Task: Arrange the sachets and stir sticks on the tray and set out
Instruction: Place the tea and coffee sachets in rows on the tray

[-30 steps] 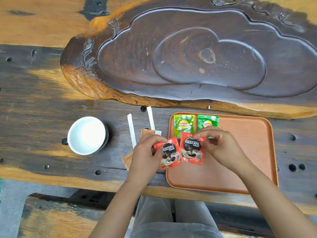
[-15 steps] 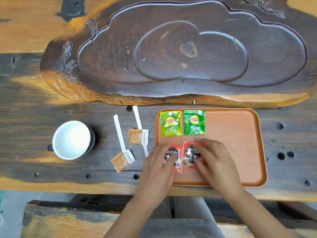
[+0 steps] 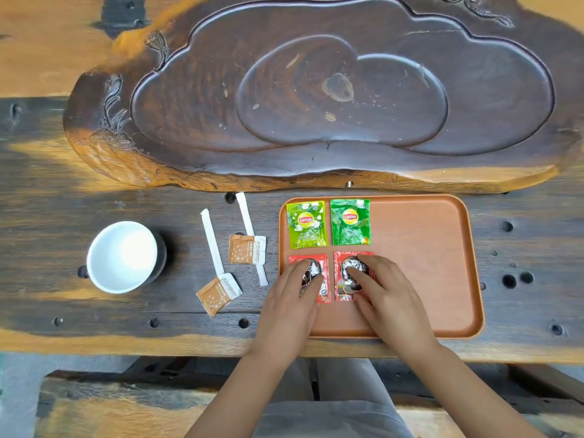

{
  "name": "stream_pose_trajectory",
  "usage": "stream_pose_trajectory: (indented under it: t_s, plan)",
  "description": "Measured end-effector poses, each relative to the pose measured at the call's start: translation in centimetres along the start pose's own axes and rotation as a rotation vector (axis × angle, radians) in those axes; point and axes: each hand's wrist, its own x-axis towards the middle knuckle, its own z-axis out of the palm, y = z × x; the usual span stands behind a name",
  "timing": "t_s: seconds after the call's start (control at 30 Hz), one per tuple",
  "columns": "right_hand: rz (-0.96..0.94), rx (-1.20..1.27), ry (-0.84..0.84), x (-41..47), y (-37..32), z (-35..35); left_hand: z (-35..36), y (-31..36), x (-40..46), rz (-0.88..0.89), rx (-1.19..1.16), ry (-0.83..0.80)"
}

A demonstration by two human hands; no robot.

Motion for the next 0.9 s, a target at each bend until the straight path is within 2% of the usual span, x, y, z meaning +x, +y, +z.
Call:
stream_pose_trajectory:
  t_s: [0.4, 0.53, 0.63, 0.73, 0.9]
  plan:
    - [0.016, 0.018, 0.025, 0.4, -0.1, 0.1, -0.2, 0.2, 0.5, -0.013, 0.01, 0.033]
    - [0.013, 0.047, 0.061, 0.5, -0.6, -0.5, -1.0, 0.0, -0.3, -0.013, -0.077, 0.102]
    - [0.007, 0.071, 0.11, 1.2, -1.6, -0.8, -2.4, -1.5, -1.8, -0.11, -0.146, 0.222]
    - [-0.036, 0.089, 0.11, 3.0, -3.8, -0.4, -3.9, -4.4, -4.1, -0.244, -0.113, 0.282]
    - [-0.194, 0.076, -0.02, 6.9, -8.6, 1.6, -5.1, -8.7, -6.7, -0.418, -0.013, 0.158]
